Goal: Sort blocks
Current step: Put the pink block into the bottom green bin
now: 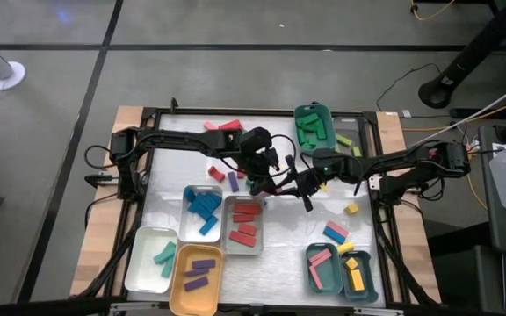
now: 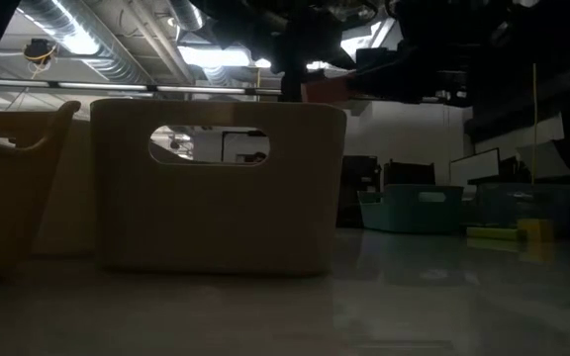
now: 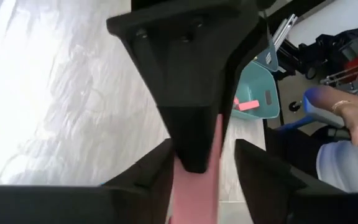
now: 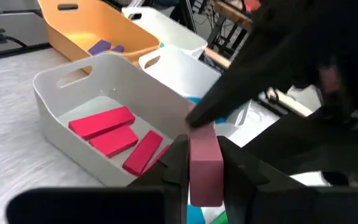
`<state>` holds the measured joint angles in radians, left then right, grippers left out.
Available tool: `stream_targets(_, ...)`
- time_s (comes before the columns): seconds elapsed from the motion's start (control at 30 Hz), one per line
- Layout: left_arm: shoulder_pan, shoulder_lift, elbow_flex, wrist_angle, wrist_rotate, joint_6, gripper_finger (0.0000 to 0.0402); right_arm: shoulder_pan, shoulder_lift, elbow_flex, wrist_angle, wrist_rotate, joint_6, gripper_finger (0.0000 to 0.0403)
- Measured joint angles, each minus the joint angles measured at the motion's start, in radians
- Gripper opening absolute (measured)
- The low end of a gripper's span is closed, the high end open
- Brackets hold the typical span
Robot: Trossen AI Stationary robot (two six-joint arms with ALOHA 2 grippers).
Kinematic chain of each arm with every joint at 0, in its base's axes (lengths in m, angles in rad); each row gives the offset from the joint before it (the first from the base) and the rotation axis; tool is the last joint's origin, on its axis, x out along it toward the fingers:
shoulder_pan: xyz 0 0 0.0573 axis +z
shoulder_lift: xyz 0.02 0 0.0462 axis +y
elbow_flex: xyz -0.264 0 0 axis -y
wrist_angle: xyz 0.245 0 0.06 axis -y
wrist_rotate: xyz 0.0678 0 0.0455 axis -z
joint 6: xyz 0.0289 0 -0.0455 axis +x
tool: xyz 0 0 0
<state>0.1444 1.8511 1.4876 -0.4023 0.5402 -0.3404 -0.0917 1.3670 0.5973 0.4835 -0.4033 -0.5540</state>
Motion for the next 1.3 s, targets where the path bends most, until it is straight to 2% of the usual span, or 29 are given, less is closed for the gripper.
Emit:
stream_targets(0.23,0.022,-0.003,0.002,-0.084,0.007,0.054,0.0201,-0.001,-0.055,-0.002,-0.124,0.037,0.015,0.0065)
stream_targets(0.4,0.057,-0.003,0.002,-0.204,0.002,0.134,0.0203,-0.001,-0.152,-0.002,-0.277,0.063,0.073,0.0065)
stream_targets(0.47,0.072,-0.003,0.002,-0.234,-0.01,0.121,0.0201,0.0,-0.198,-0.002,-0.343,0.059,0.126,0.0065)
stream_targets(0.57,0.086,-0.003,0.002,-0.259,-0.09,0.037,0.0201,0.0,-0.256,-0.002,-0.449,0.045,0.237,0.0065)
stream_targets(0.67,0.093,-0.003,0.002,-0.278,-0.234,-0.061,0.02,0.0,-0.303,-0.002,-0.552,-0.009,0.353,0.0065)
stream_targets(0.77,0.094,-0.003,0.002,-0.282,-0.383,-0.125,0.02,0.0,-0.329,-0.001,-0.636,-0.127,0.48,0.0065)
stream_targets(0.87,0.094,-0.003,0.002,-0.291,-0.469,-0.129,0.02,0.006,-0.335,-0.001,-0.692,-0.275,0.615,0.0065)
stream_targets(0.97,0.094,-0.003,0.002,-0.294,-0.484,-0.125,0.02,0.057,-0.335,-0.001,-0.738,-0.355,0.735,0.0065)
stream_targets(1.07,0.094,-0.003,0.002,-0.294,-0.49,-0.13,0.02,0.151,-0.335,-0.001,-0.76,-0.354,0.792,0.0065)
stream_targets(1.2,0.093,-0.003,0.001,-0.295,-0.552,-0.187,0.02,0.298,-0.335,-0.001,-0.761,-0.279,0.815,0.0065)
stream_targets(1.3,0.094,-0.002,0.001,-0.296,-0.608,-0.235,0.02,0.399,-0.335,-0.001,-0.761,-0.158,0.815,0.0065)
